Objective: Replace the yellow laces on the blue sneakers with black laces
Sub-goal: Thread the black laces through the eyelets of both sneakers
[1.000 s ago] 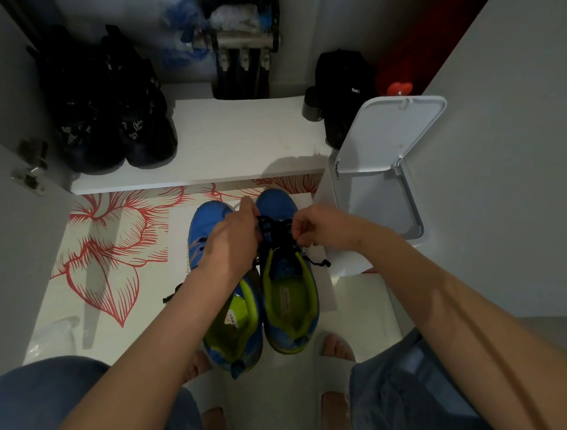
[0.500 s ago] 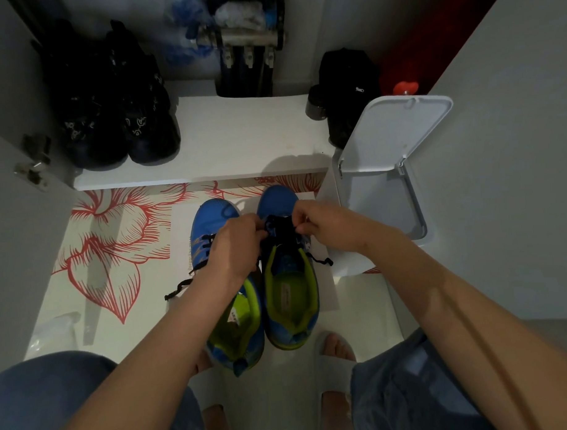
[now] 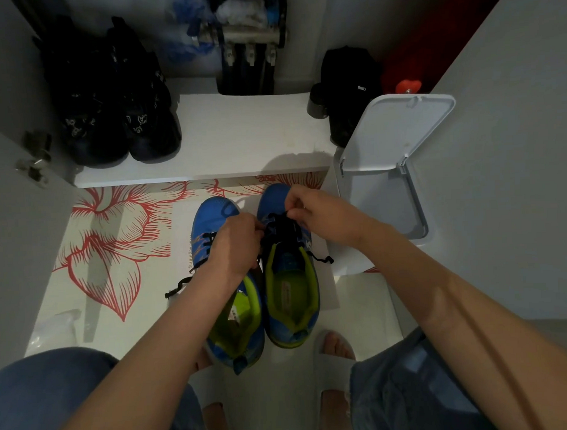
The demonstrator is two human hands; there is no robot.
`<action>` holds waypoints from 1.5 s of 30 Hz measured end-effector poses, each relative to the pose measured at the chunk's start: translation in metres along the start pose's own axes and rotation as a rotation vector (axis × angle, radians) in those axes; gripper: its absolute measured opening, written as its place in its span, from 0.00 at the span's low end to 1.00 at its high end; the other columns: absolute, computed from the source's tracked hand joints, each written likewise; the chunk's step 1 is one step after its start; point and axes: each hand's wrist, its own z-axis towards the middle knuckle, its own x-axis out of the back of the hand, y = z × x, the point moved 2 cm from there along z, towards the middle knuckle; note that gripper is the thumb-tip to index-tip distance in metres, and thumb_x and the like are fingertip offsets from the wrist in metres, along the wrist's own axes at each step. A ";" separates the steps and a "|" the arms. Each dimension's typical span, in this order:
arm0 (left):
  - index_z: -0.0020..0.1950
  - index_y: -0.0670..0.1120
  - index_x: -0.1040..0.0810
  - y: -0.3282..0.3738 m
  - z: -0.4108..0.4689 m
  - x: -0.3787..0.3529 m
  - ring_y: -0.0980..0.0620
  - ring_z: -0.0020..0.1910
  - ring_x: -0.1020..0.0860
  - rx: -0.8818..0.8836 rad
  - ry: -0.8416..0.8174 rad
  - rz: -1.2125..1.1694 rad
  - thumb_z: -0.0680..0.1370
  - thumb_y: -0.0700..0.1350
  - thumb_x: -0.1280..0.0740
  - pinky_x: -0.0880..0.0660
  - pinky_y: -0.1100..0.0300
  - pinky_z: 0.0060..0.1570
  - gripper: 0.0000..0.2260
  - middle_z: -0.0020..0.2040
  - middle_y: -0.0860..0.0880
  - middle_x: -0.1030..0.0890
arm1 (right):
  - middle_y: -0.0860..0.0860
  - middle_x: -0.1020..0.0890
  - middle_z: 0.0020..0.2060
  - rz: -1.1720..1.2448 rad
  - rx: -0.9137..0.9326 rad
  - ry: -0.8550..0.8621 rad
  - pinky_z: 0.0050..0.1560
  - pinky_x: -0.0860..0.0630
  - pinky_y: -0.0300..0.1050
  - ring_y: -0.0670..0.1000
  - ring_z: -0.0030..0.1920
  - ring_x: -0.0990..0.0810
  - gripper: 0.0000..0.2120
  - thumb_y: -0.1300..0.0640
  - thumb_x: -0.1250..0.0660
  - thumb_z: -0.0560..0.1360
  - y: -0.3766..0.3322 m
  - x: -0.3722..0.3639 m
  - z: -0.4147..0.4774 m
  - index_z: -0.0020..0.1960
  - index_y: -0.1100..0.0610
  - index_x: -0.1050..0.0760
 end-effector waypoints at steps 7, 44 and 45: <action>0.59 0.39 0.21 0.004 0.001 0.006 0.47 0.32 0.22 -0.037 -0.128 0.114 0.80 0.38 0.40 0.24 0.59 0.39 0.11 0.49 0.39 0.17 | 0.51 0.23 0.38 0.455 -0.085 0.155 0.37 0.24 0.36 0.45 0.35 0.24 0.03 0.62 0.41 0.80 -0.002 0.018 -0.001 0.49 0.58 0.28; 0.60 0.41 0.24 -0.001 0.002 0.007 0.49 0.31 0.22 -0.034 -0.176 0.163 0.81 0.44 0.40 0.25 0.61 0.32 0.11 0.52 0.40 0.19 | 0.59 0.19 0.46 0.213 -0.231 -0.194 0.46 0.22 0.48 0.54 0.44 0.19 0.05 0.65 0.35 0.76 0.022 0.009 -0.020 0.52 0.62 0.25; 0.60 0.43 0.22 -0.002 0.001 0.009 0.52 0.26 0.24 -0.026 -0.195 0.137 0.81 0.43 0.40 0.25 0.64 0.28 0.11 0.52 0.41 0.19 | 0.58 0.19 0.45 0.181 -0.217 -0.227 0.45 0.22 0.46 0.53 0.42 0.19 0.05 0.65 0.34 0.76 0.023 0.008 -0.021 0.51 0.63 0.24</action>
